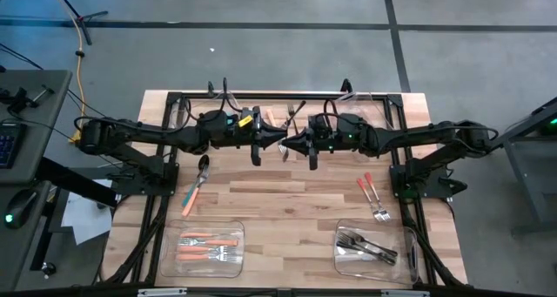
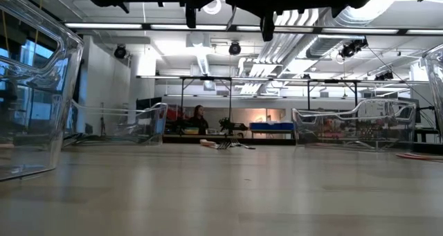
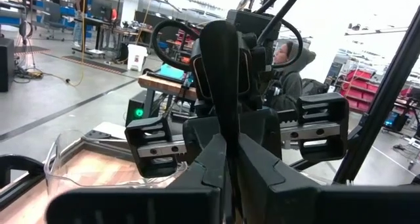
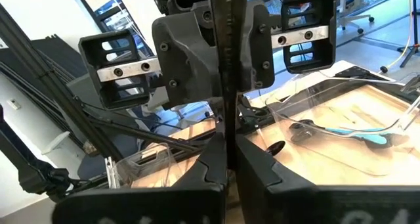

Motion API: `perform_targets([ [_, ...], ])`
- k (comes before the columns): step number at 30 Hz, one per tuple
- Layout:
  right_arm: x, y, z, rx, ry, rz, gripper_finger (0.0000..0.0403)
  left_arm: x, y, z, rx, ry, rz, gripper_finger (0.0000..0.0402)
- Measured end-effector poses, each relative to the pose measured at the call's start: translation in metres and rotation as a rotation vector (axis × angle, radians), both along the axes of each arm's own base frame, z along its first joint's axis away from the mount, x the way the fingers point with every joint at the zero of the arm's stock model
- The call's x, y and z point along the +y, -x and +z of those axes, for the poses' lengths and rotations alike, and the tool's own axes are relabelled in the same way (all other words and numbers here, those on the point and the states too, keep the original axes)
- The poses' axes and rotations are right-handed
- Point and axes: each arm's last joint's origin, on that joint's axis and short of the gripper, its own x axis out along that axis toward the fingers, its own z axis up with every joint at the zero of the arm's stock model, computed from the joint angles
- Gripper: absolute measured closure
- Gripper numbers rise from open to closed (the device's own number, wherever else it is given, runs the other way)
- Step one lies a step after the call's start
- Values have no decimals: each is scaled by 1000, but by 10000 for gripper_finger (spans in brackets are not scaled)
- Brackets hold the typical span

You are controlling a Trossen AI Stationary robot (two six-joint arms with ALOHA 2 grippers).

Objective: Sort silverware by color (type)
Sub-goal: Put the black fork into the bottom right transparent bin

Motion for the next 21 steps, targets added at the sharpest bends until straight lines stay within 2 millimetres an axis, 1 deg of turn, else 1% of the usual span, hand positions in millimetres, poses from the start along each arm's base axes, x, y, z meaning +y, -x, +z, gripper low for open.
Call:
perform_targets([
  [6, 0, 0, 0, 2, -1, 0, 400, 0, 1, -1, 21, 7, 0, 348],
  [13, 0, 0, 0, 1, 8, 0, 402, 0, 3, 1, 13, 27, -5, 270],
  [17, -1, 0, -1, 8, 19, -4, 402, -1, 3, 1, 19, 47, -58, 234],
  [19, -4, 3, -1, 39, 31, -5, 402, 0, 8, 2, 63, 39, -108, 225],
  [21, -7, 10, 2, 69, 52, -6, 402, 1, 16, 1, 140, 42, -136, 223],
])
